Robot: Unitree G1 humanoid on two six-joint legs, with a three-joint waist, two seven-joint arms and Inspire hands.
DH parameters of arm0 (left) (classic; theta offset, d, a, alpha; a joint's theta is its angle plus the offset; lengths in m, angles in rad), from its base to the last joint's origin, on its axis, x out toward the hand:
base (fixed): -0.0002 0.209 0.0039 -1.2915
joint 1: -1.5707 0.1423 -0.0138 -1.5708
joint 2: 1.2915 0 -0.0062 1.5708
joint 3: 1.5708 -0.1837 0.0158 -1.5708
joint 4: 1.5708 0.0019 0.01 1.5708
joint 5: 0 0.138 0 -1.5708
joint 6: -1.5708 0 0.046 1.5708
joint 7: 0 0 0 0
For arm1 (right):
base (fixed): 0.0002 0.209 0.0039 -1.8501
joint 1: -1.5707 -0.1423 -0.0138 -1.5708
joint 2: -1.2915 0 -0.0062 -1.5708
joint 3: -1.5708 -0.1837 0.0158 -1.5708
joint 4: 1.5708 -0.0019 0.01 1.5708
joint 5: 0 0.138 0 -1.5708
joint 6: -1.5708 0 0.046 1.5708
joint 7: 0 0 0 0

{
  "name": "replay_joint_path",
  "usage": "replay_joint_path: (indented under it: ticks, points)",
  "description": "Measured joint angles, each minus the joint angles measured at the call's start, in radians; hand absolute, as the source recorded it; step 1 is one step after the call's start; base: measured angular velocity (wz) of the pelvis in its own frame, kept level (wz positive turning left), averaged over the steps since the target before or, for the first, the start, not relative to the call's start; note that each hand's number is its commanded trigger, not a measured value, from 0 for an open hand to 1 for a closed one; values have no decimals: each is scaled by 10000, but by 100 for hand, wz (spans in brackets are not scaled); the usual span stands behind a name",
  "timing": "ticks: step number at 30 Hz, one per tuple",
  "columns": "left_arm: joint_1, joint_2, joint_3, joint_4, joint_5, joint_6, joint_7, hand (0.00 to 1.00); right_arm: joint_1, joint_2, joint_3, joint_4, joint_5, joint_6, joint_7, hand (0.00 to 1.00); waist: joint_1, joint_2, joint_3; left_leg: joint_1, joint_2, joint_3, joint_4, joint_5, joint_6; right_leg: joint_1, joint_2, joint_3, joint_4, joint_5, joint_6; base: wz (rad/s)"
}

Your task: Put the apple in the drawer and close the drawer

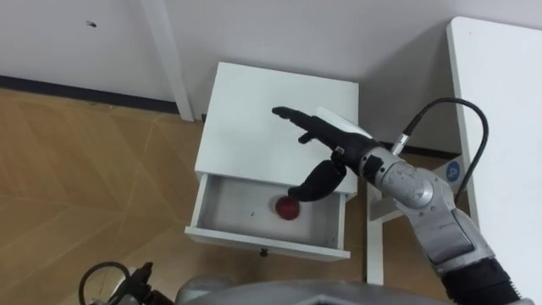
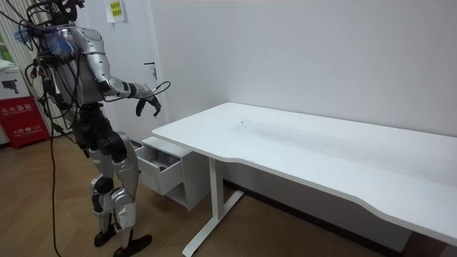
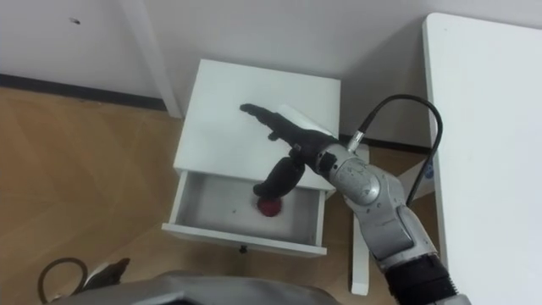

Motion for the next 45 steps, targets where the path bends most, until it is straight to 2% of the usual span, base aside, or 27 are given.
replay_joint_path:
  ticks: [9,13,16,18,19,20,21,22,23,24,26,27,28,29,30,31,32,33,34,35,36,37,38,39,41,43,45]
  points:
    - [79,-7,29,17,0,0,19,0,34,0,-6,69,12,0,-181,0,-6,37,24,3,0,-1,-16,0,0,-3,0,7,-4,0,0,0]
    - [173,-135,429,-33,-8,6,146,0,315,75,-254,630,40,-119,-709,0,-73,75,34,-13,-11,1,45,-6,9,18,-36,-61,23,0,0,6]
    - [163,-349,595,28,-134,11,227,0,421,382,-1242,2326,107,-197,-1406,0,-534,271,-38,-260,-8,131,534,-117,171,-250,-254,-275,713,-61,96,28]
    - [183,-419,676,87,-320,9,198,0,550,417,-2243,3627,122,-139,-2287,0,-692,660,-33,-216,10,492,539,-130,296,-1629,-652,-184,3585,-146,228,3]
    - [189,-378,767,98,-369,6,201,0,571,445,-2484,3948,137,-120,-2482,0,-795,666,-34,-211,-73,554,581,-156,371,-2181,-848,-161,4637,-33,219,7]
    - [198,-277,850,114,-368,16,226,0,661,447,-2946,4587,160,-116,-2870,0,-1106,681,-41,-219,-174,577,851,-282,560,-3307,-1194,191,6759,739,219,0]
    - [201,-238,924,158,-372,0,248,0,671,415,-3439,5318,345,-130,-3192,0,-1170,866,-85,-296,-59,647,1199,-448,717,-4547,-1197,774,8564,2359,498,-12]
    - [170,-187,972,209,-382,-16,271,0,657,413,-3680,5617,471,-169,-3314,0,-1209,1016,-24,-386,3,655,1376,-562,801,-5180,-1149,1011,9704,2718,474,-44]
    - [95,-59,1021,380,-393,4,311,0,675,346,-4053,6130,735,-308,-3545,0,-1247,1100,36,-573,208,620,1815,-760,832,-6456,-889,1392,13048,2162,212,-28]
    - [80,69,984,409,-519,55,319,0,765,179,-4231,6726,1175,-497,-3746,0,-1521,1377,90,-755,551,487,2131,-851,886,-7534,-522,1352,15808,1555,25,-13]
    - [-10,144,996,393,-579,317,294,0,966,-117,-4104,8119,1708,-696,-4189,0,-1680,1856,92,-836,1179,184,2260,-845,879,-8736,6,1118,18042,1090,-36,19]
    - [-88,303,962,397,-573,441,286,0,1121,-204,-3865,8833,1987,-642,-4390,0,-1692,1820,186,-953,1141,207,2636,-912,780,-9255,48,1283,18783,865,271,27]
    - [-133,408,951,397,-575,477,283,0,1107,-249,-3684,9165,2121,-634,-4407,0,-1715,1591,276,-1142,1038,515,3065,-1024,752,-9422,-90,1539,19018,662,477,29]
    - [-134,452,1008,380,-557,601,308,0,1090,-354,-3526,9689,2400,-541,-4460,0,-1742,1250,277,-1577,1075,1009,4091,-1821,857,-9493,-396,1847,19168,266,563,22]
    - [20,223,1162,229,-513,799,340,0,1090,-422,-3561,10045,2400,-383,-4641,0,-1702,1245,229,-2054,1014,1065,4989,-2283,1125,-9147,-541,1932,18681,47,294,16]
    - [154,52,1206,117,-564,883,353,0,1095,-450,-3562,10162,2395,-288,-4715,0,-1706,1266,204,-2183,1006,1068,5107,-2354,1127,-8809,-546,1903,18164,5,214,5]
    - [533,-163,1142,49,-683,973,320,0,1100,-458,-3534,10351,2405,-208,-4782,0,-1660,1476,40,-2223,990,1046,4910,-2251,1041,-7839,-584,1840,16407,13,228,-7]
    - [912,-191,1151,-11,-775,1003,322,0,1106,-377,-3420,10485,2381,-220,-4789,0,-1609,1518,41,-1947,809,1080,4344,-1973,927,-6426,-791,1723,13838,47,345,-8]
    - [1068,-146,1207,-11,-768,1013,338,0,1086,-285,-3396,10601,2380,-228,-4784,0,-1590,1414,28,-1762,643,1096,3985,-1817,905,-5672,-940,1654,12281,34,404,0]
    - [1275,2,1219,-16,-753,1029,421,0,1102,-108,-3334,10822,2382,-227,-4783,0,-1492,1162,-8,-1451,357,1118,3406,-1537,905,-4113,-1127,1457,9263,-31,455,7]
    - [1310,43,1214,-24,-753,1031,463,0,1117,-40,-3306,10950,2405,-236,-4781,0,-1414,1033,-9,-1305,249,1135,3135,-1404,903,-3365,-1168,1284,7871,-97,470,10]
    - [1330,143,1225,-60,-751,1022,593,0,1097,11,-3228,11126,2401,-224,-4782,0,-1259,786,-30,-1111,45,1141,2619,-1130,853,-2250,-1133,903,5475,-396,446,0]
    - [1330,86,1274,-158,-745,983,673,0,1086,1,-3247,11140,2408,-224,-4856,0,-1073,723,-57,-1003,6,1153,2235,-901,749,-1453,-1021,712,3783,-576,521,-10]
    - [1328,77,1288,-242,-727,948,677,0,1053,24,-3244,11144,2411,-233,-4920,0,-1019,662,-64,-958,8,1152,2049,-792,704,-1142,-926,668,3079,-570,519,-19]
    - [1210,84,1701,-325,-667,737,865,0,883,254,-3251,11273,2408,-244,-5066,0,-826,272,-86,-749,-23,1256,1585,-563,528,-300,-716,510,1210,-508,527,-24]
    - [1176,27,1927,-314,-660,726,920,0,711,354,-3269,11477,2408,-273,-5061,0,-840,157,-99,-623,60,1207,1564,-565,401,108,-562,444,654,-424,529,-18]
    - [987,-170,1979,-293,-664,722,969,0,714,352,-3509,11600,2510,-209,-5015,0,-832,225,-91,-398,165,1195,1504,-604,276,349,-431,476,517,-381,480,-9]
